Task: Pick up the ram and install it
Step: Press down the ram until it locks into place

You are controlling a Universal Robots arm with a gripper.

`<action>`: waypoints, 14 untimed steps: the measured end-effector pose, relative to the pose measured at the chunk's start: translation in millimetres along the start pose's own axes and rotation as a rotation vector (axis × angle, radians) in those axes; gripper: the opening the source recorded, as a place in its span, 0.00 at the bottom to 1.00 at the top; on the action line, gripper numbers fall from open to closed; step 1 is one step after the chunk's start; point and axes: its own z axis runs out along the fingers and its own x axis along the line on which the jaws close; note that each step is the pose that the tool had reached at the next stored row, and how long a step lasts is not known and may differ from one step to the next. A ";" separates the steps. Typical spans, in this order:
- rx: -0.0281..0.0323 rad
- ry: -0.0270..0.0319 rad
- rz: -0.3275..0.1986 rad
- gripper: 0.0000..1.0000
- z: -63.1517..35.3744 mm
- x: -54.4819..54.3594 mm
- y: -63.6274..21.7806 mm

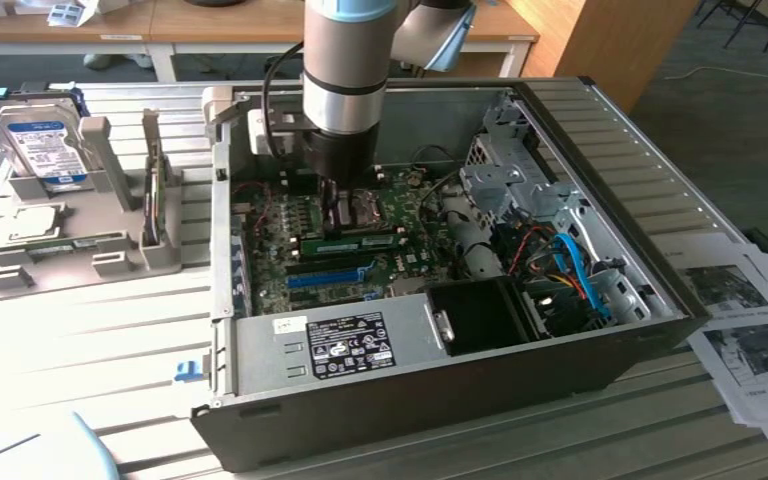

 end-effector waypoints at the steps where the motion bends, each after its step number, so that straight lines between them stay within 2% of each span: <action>1: 0.0000 0.0000 0.000 0.09 0.0 0.0 0.0; 14: 0.0000 0.0000 0.000 0.09 1.9 0.1 -0.1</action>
